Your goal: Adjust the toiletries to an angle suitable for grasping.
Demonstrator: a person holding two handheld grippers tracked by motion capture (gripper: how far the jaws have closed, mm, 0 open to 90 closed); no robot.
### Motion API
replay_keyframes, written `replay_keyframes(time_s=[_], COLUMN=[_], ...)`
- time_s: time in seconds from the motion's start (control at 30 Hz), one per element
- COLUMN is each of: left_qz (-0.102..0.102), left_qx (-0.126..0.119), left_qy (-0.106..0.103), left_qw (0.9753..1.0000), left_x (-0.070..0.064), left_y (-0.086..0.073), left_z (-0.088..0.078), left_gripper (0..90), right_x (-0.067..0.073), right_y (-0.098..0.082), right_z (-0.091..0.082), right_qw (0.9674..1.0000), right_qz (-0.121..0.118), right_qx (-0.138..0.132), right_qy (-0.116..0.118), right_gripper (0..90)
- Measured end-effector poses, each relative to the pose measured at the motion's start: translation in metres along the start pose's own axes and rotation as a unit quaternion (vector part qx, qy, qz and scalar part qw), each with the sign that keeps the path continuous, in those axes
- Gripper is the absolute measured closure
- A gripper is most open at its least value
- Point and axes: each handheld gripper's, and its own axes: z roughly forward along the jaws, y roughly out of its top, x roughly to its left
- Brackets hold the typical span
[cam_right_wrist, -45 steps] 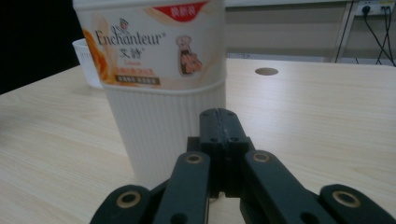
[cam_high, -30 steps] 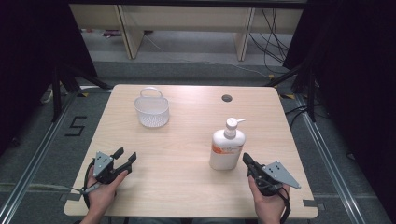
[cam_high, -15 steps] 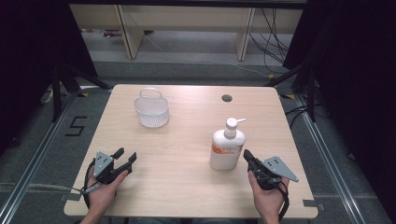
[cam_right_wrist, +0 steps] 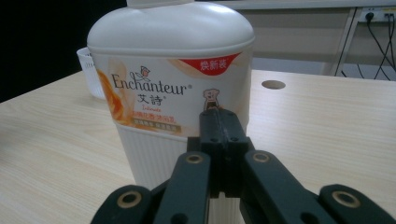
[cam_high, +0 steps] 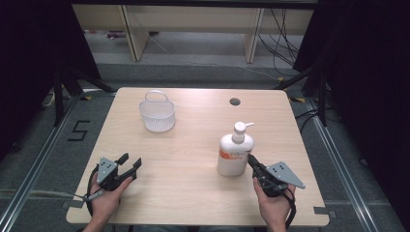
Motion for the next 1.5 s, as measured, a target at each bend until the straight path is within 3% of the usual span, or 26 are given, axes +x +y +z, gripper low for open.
replay_keyframes(time_s=[0.1, 0.2, 0.33, 0.4, 0.43, 0.5, 0.7, 0.83, 0.9, 0.97, 1.03, 1.07, 1.13, 1.23, 1.27, 1.3, 1.33, 1.43, 1.47, 1.5], left_qz=[0.001, 0.001, 0.002, 0.002, 0.002, 0.002, 0.002, 0.001, 0.004, 0.005, 0.013, 0.015, 0.015, 0.025, 0.028, 0.031, 0.041, 0.041, 0.045, 0.050], left_qx=[0.001, 0.001, 0.001, 0.001, 0.001, 0.000, -0.005, 0.000, -0.011, -0.020, -0.021, -0.027, -0.030, -0.042, -0.037, -0.038, -0.042, -0.049, -0.049, -0.052], left_qy=[0.000, 0.000, 0.000, 0.000, 0.000, 0.000, -0.003, -0.007, -0.013, -0.019, -0.029, -0.037, -0.050, -0.084, -0.089, -0.095, -0.104, -0.113, -0.118, -0.122], left_qw=[1.0000, 1.0000, 1.0000, 1.0000, 1.0000, 1.0000, 1.0000, 1.0000, 0.9999, 0.9996, 0.9993, 0.9989, 0.9982, 0.9953, 0.9949, 0.9943, 0.9928, 0.9916, 0.9908, 0.9899], left_x=[0.000, 0.000, -0.001, -0.001, -0.001, -0.001, -0.001, -0.003, -0.007, -0.013, -0.023, -0.029, -0.041, -0.063, -0.070, -0.075, -0.087, -0.098, -0.104, -0.109], left_y=[0.000, 0.000, 0.000, 0.000, 0.000, 0.000, -0.001, 0.000, 0.005, 0.011, 0.019, 0.022, 0.027, 0.037, 0.040, 0.043, 0.050, 0.058, 0.063, 0.067], left_z=[0.000, 0.000, 0.000, 0.000, 0.000, 0.000, 0.001, 0.000, -0.001, -0.003, -0.004, -0.004, -0.003, 0.002, 0.003, 0.004, 0.007, 0.012, 0.014, 0.016], left_gripper=[41.8, 41.8, 41.8, 41.8, 41.8, 41.8, 41.8, 41.9, 41.9, 41.8, 41.8, 41.8, 41.8, 41.2, 40.4, 40.4, 39.9, 39.3, 39.3, 39.1], right_x=[0.000, -0.001, 0.002, 0.001, 0.002, 0.001, 0.001, 0.001, -0.001, -0.008, -0.011, -0.013, -0.020, -0.024, -0.026, -0.029, -0.032, -0.036, -0.035, -0.037], right_y=[0.000, 0.001, 0.001, 0.002, 0.001, 0.002, 0.001, 0.000, -0.002, -0.007, -0.009, -0.012, -0.016, -0.023, -0.024, -0.026, -0.029, -0.033, -0.033, -0.035], right_z=[0.001, 0.001, 0.003, 0.004, 0.007, 0.008, 0.009, 0.007, 0.004, 0.002, 0.002, 0.001, 0.000, -0.001, -0.002, 0.000, -0.001, -0.001, -0.001, -0.002], right_qw=[0.9999, 0.9999, 0.9999, 1.0000, 1.0000, 0.9999, 1.0000, 0.9999, 1.0000, 0.9999, 0.9998, 0.9995, 0.9992, 0.9985, 0.9978, 0.9983, 0.9970, 0.9963, 0.9958, 0.9949], right_qz=[0.011, -0.005, 0.008, -0.006, 0.003, -0.001, -0.007, 0.002, -0.001, 0.001, -0.004, 0.013, 0.004, 0.025, 0.016, 0.014, 0.018, 0.016, 0.031, 0.016], right_qx=[0.005, 0.011, 0.009, 0.007, 0.006, 0.007, 0.006, 0.006, 0.008, 0.008, 0.006, 0.010, 0.013, 0.013, 0.020, 0.012, 0.016, 0.015, 0.019, 0.022], right_qy=[0.009, -0.006, 0.004, 0.000, -0.001, 0.007, 0.001, 0.011, -0.003, -0.013, -0.018, -0.028, -0.038, -0.047, -0.061, -0.055, -0.073, -0.083, -0.084, -0.097], right_gripper=[90.0, 90.0, 90.0, 90.0, 90.0, 90.0, 90.0, 89.5, 84.5, 73.6, 70.5, 66.8, 62.6, 56.3, 54.1, 51.9, 48.3, 46.3, 45.8, 45.3])
